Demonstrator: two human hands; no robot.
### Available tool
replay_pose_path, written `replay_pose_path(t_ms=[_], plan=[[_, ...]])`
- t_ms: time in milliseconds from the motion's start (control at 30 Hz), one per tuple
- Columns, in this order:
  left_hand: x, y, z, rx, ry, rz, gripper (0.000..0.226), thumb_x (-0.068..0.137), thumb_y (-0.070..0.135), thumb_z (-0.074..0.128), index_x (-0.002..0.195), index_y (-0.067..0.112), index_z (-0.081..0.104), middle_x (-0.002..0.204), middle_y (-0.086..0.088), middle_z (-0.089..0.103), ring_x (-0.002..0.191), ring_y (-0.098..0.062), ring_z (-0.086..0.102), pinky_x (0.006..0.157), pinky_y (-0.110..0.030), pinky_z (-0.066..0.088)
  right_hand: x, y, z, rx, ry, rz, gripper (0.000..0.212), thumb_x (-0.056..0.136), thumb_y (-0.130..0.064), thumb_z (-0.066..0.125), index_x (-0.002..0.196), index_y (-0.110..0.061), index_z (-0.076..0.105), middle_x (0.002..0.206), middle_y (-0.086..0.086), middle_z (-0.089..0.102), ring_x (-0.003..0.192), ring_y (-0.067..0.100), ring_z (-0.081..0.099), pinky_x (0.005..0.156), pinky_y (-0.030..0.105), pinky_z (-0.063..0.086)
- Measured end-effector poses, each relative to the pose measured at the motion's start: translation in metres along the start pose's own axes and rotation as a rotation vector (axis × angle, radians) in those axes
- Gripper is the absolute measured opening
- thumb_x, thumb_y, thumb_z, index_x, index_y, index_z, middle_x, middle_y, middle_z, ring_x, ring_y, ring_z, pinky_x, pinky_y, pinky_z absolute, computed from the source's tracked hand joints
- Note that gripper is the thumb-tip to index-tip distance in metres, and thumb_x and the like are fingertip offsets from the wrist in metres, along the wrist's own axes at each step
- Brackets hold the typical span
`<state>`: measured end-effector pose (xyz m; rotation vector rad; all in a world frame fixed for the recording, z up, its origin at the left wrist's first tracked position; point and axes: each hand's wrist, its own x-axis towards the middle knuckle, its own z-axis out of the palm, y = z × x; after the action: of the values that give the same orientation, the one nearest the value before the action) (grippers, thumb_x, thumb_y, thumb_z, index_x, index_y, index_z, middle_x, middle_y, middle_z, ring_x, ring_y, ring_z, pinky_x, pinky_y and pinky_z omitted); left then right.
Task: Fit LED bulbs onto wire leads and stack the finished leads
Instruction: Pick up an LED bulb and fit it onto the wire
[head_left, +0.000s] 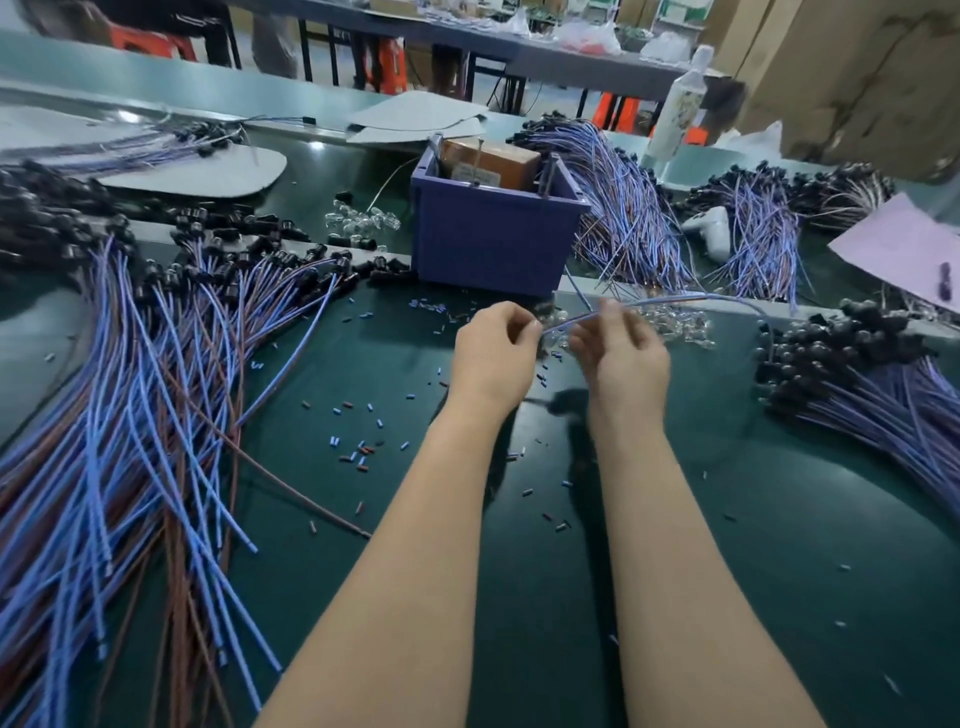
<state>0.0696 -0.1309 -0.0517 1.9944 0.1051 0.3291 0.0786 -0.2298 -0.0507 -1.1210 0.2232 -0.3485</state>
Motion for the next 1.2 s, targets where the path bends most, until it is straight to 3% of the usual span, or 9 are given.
replay_pose_path(t_ms=[67, 167, 300, 567, 800, 933, 1000, 1100, 1200], plan=[[-0.001, 0.001, 0.001, -0.031, 0.000, 0.016, 0.014, 0.092, 0.010, 0.054, 0.098, 0.008, 0.067, 0.088, 0.000, 0.064, 0.082, -0.012, 0.054, 0.068, -0.009, 0.032, -0.005, 0.009, 0.008, -0.121, -0.106, -0.013, 0.017, 0.096, -0.006, 0.051, 0.080, -0.008, 0.056, 0.069, 0.004, 0.057, 0.059, 0.010, 0.057, 0.058, 0.016, 0.052], [-0.001, 0.000, 0.001, -0.004, -0.017, 0.021, 0.016, 0.092, 0.008, 0.053, 0.100, 0.007, 0.067, 0.090, -0.001, 0.064, 0.083, -0.011, 0.054, 0.070, -0.009, 0.033, -0.005, 0.013, 0.011, -0.212, -0.106, -0.089, 0.023, 0.095, -0.004, 0.051, 0.073, -0.010, 0.055, 0.067, 0.004, 0.057, 0.054, 0.006, 0.057, 0.057, 0.015, 0.052], [-0.001, -0.002, -0.003, 0.036, 0.000, -0.047, 0.012, 0.092, 0.022, 0.059, 0.091, 0.014, 0.068, 0.082, 0.003, 0.064, 0.079, -0.014, 0.056, 0.071, -0.019, 0.038, 0.001, 0.008, 0.004, -0.082, 0.002, -0.097, 0.020, 0.095, -0.005, 0.053, 0.076, -0.011, 0.053, 0.067, 0.002, 0.056, 0.048, -0.001, 0.056, 0.055, 0.012, 0.049], [0.000, 0.004, -0.013, 0.000, -0.022, -0.080, 0.021, 0.092, 0.028, 0.058, 0.077, 0.017, 0.067, 0.064, 0.008, 0.063, 0.062, -0.004, 0.054, 0.063, -0.021, 0.040, 0.003, 0.002, 0.000, 0.049, 0.079, -0.093, 0.019, 0.093, -0.004, 0.055, 0.076, -0.011, 0.055, 0.048, -0.012, 0.059, 0.048, 0.000, 0.058, 0.054, 0.010, 0.048], [0.000, 0.007, -0.019, -0.012, -0.033, -0.098, 0.027, 0.092, 0.030, 0.058, 0.071, 0.016, 0.068, 0.056, 0.012, 0.060, 0.054, -0.002, 0.051, 0.050, -0.009, 0.038, 0.004, 0.003, 0.000, 0.136, 0.131, -0.061, 0.021, 0.094, -0.002, 0.054, 0.075, -0.011, 0.054, 0.053, -0.008, 0.061, 0.045, 0.000, 0.058, 0.054, 0.011, 0.049], [0.005, 0.000, -0.037, 0.023, 0.196, -0.183, 0.029, 0.094, 0.029, 0.055, 0.070, 0.016, 0.065, 0.064, 0.005, 0.063, 0.068, -0.014, 0.059, 0.069, -0.024, 0.044, 0.015, -0.009, -0.018, 0.254, 0.279, -0.056, 0.023, 0.094, -0.002, 0.053, 0.073, -0.010, 0.051, 0.069, 0.002, 0.054, 0.044, 0.001, 0.057, 0.055, 0.013, 0.052], [0.005, 0.000, -0.037, 0.062, 0.271, -0.185, 0.019, 0.094, 0.021, 0.052, 0.084, 0.014, 0.067, 0.086, -0.003, 0.068, 0.086, -0.021, 0.062, 0.076, -0.027, 0.045, 0.013, -0.010, -0.017, 0.254, 0.257, -0.047, 0.022, 0.094, -0.002, 0.053, 0.073, -0.009, 0.051, 0.068, 0.003, 0.056, 0.046, 0.002, 0.059, 0.055, 0.014, 0.052], [0.000, 0.004, -0.023, 0.218, 0.165, -0.112, 0.029, 0.092, 0.013, 0.048, 0.116, 0.019, 0.063, 0.127, -0.005, 0.053, 0.120, -0.026, 0.044, 0.100, -0.032, 0.036, 0.004, -0.007, -0.002, 0.292, 0.133, 0.021, 0.019, 0.094, -0.002, 0.054, 0.075, -0.008, 0.052, 0.058, 0.001, 0.064, 0.051, 0.005, 0.063, 0.055, 0.015, 0.053], [-0.001, 0.010, -0.015, 0.039, 0.030, -0.011, 0.023, 0.092, 0.027, 0.055, 0.111, 0.019, 0.067, 0.113, -0.004, 0.062, 0.107, -0.019, 0.057, 0.097, -0.027, 0.040, -0.001, -0.008, 0.006, 0.371, 0.009, 0.100, 0.018, 0.094, 0.000, 0.052, 0.077, -0.007, 0.053, 0.055, 0.000, 0.067, 0.056, 0.010, 0.067, 0.057, 0.016, 0.055]])
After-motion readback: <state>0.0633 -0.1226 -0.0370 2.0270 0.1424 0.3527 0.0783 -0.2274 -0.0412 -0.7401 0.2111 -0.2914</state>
